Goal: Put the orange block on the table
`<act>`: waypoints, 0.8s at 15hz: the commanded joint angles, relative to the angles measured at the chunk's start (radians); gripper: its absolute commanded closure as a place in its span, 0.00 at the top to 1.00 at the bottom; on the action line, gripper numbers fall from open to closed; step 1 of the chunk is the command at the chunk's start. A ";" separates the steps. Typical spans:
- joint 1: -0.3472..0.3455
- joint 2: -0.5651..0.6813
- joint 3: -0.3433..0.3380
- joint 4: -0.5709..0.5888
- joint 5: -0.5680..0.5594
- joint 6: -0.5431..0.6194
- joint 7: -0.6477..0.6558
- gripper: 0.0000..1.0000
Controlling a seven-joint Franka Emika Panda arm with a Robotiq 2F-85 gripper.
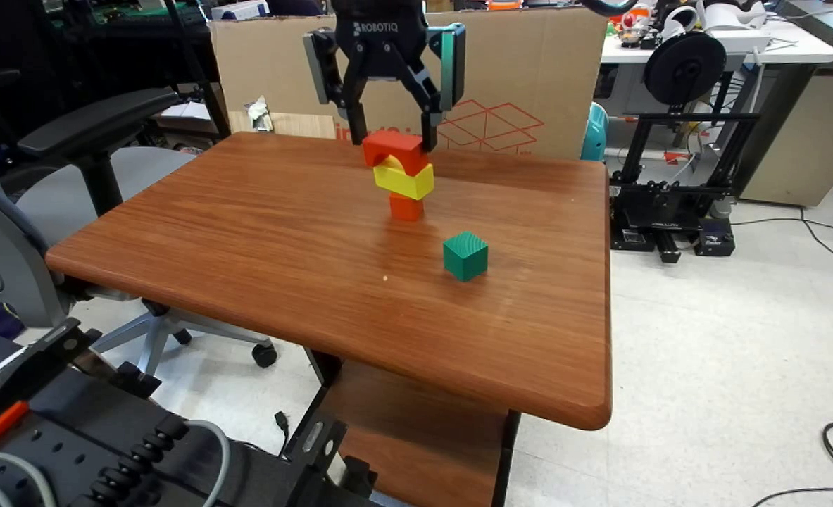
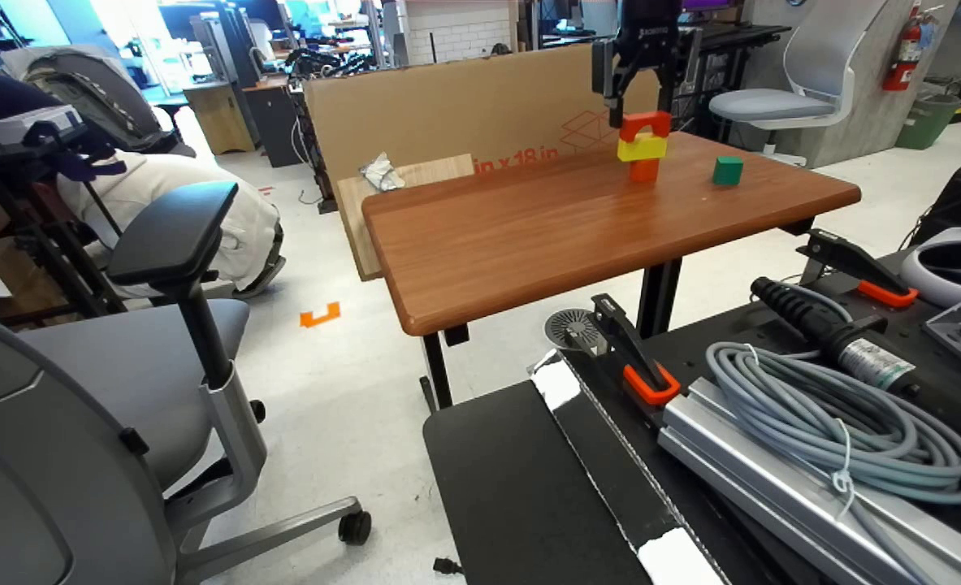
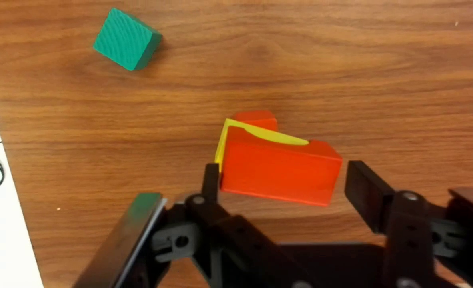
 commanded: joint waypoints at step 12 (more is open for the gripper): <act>0.056 -0.039 0.052 0.024 0.017 -0.090 0.136 0.44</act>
